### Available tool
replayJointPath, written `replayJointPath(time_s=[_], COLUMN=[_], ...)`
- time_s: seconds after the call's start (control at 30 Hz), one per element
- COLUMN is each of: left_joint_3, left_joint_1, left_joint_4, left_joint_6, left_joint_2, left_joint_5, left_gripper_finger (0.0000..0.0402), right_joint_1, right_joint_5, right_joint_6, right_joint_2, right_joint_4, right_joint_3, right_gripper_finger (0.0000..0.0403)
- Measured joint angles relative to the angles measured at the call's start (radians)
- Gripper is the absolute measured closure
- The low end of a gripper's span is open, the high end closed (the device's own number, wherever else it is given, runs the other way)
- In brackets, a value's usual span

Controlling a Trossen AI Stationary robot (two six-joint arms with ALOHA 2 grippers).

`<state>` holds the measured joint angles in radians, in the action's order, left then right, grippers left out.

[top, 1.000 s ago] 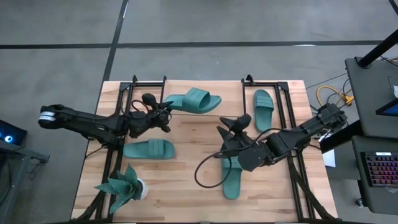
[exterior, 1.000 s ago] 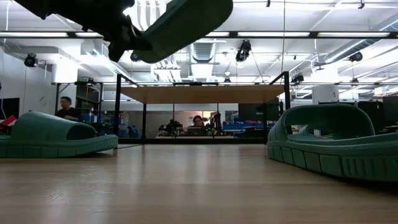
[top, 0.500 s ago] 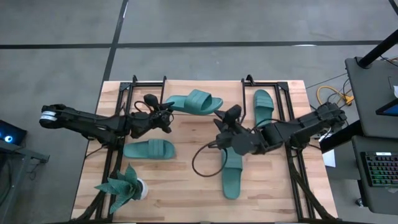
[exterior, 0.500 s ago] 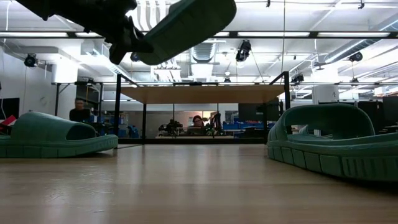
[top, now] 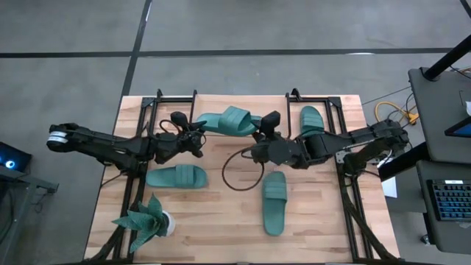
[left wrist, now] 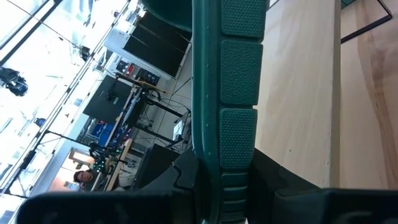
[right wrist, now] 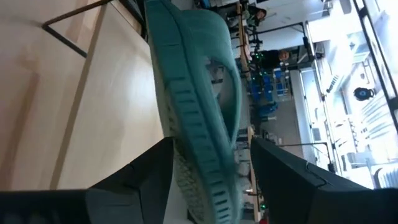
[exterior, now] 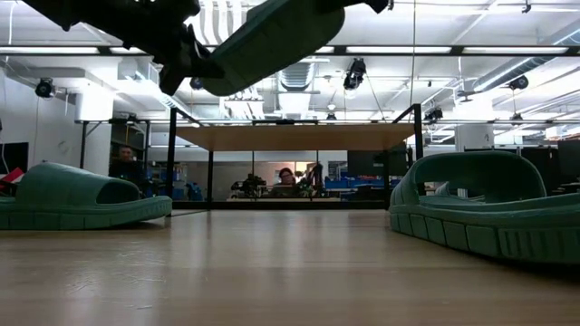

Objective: Pick and place slides into the shelf
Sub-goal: Put the green slide on the shelf

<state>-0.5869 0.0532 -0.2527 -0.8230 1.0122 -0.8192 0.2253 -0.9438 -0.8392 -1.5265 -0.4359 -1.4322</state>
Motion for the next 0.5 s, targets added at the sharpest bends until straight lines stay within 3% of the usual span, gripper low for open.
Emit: replayJointPath(time_s=[0.33, 0.5], left_joint_3=[0.000, -0.002], left_joint_1=[0.000, 0.000], left_joint_4=[0.000, -0.001], left_joint_6=[-0.001, -0.001], left_joint_2=[0.001, 0.001], left_joint_5=[0.001, 0.001], left_gripper_finger=[0.0348, 0.0348], right_joint_1=[-0.021, -0.021], right_joint_5=[0.032, 0.035], right_joint_6=[0.001, 0.043], right_joint_2=[0.000, 0.000], right_joint_4=[0.000, -0.005], right_joint_3=[0.000, 0.000], right_gripper_finger=[0.0205, 0.0263])
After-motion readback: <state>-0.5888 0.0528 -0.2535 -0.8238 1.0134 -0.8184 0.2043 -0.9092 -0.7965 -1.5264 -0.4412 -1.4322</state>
